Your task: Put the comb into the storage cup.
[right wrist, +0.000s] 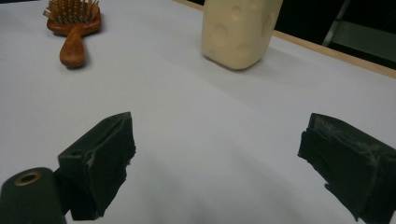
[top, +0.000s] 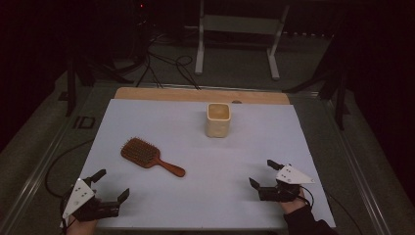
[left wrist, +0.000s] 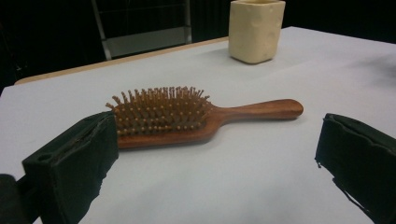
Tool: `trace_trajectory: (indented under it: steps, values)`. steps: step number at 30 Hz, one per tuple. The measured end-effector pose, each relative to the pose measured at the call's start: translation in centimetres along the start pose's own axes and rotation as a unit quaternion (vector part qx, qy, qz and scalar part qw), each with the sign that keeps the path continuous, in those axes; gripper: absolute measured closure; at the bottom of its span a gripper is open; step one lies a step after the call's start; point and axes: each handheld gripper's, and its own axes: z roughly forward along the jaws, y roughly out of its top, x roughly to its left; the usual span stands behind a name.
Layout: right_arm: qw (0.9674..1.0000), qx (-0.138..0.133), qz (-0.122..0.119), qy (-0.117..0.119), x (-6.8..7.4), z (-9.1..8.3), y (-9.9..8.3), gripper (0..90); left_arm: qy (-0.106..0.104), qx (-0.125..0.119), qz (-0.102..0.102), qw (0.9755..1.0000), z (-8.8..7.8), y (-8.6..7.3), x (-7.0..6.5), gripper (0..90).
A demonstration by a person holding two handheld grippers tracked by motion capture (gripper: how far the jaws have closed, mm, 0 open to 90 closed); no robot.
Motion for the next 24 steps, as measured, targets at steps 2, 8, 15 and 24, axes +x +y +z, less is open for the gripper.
trace_trajectory:
  steps: [2, 8, 15, 24]
  values:
    - [1.0000, -0.003, -0.006, -0.002, 0.1, -0.1, 0.1, 8.8, -0.003, -0.001, -0.001, 1.0000, 0.0, 0.0, 0.0, 0.0]
    - [1.0000, -0.001, -0.007, -0.004, 0.2, 0.0, 0.1, 8.8, -0.008, -0.002, -0.001, 1.0000, 0.0, 0.4, -0.2, 0.0]
    - [1.0000, -0.001, -0.007, -0.003, 0.2, -0.1, 0.1, 8.8, -0.010, 0.004, 0.007, 0.9999, 0.5, 1.1, -0.7, 0.0]
    - [1.0000, -0.003, -0.008, -0.003, 0.2, 0.1, 0.2, 8.8, -0.021, 0.024, 0.013, 0.9994, 1.1, 1.7, -1.2, 0.0]
